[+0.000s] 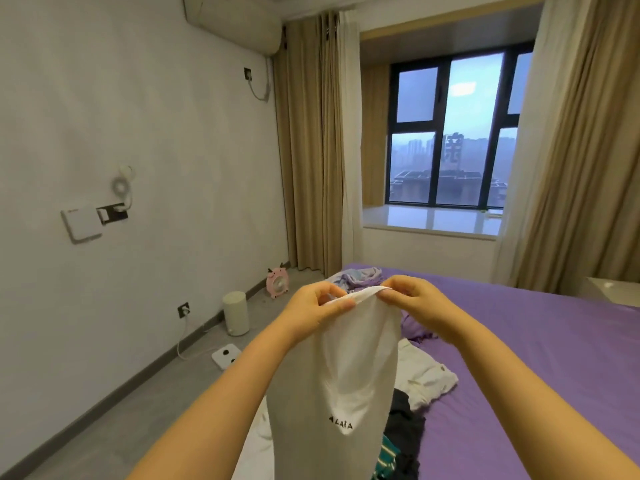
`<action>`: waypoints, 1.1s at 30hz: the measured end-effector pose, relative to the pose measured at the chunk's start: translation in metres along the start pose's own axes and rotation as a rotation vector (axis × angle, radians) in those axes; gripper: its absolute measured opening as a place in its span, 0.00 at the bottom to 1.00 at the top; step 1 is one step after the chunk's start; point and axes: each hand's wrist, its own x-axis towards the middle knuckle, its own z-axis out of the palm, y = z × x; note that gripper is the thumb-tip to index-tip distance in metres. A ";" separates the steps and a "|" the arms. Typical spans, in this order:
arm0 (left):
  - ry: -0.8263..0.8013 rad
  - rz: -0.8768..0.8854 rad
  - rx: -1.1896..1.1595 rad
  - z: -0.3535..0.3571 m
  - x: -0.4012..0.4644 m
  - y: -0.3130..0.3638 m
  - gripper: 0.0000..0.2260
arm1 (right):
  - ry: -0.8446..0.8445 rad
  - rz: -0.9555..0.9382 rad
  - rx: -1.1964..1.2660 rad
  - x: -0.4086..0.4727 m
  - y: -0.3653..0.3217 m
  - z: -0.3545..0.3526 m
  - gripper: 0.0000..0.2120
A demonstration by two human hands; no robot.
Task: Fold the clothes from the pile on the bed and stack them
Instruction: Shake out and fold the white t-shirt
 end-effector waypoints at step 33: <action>0.010 0.154 -0.154 0.036 -0.047 0.053 0.12 | 0.355 0.350 0.022 -0.233 -0.041 -0.090 0.05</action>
